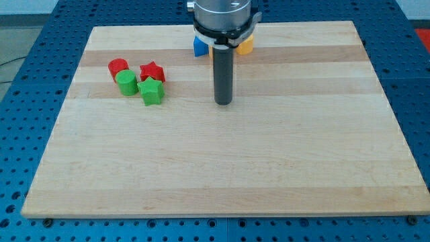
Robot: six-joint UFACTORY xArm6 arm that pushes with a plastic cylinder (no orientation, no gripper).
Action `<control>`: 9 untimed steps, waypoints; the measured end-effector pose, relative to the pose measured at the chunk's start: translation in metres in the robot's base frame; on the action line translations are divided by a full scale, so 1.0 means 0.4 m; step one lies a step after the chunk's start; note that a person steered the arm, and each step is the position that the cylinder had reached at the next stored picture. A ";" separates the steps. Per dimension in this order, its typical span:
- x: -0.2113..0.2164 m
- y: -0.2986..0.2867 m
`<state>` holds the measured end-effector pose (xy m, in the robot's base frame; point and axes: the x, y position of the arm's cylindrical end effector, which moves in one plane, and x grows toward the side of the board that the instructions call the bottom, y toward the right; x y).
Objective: Push the green star and red star to the center of the board
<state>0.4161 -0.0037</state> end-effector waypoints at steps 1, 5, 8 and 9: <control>0.000 -0.014; -0.012 -0.227; 0.029 -0.227; -0.014 -0.214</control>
<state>0.4105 -0.0894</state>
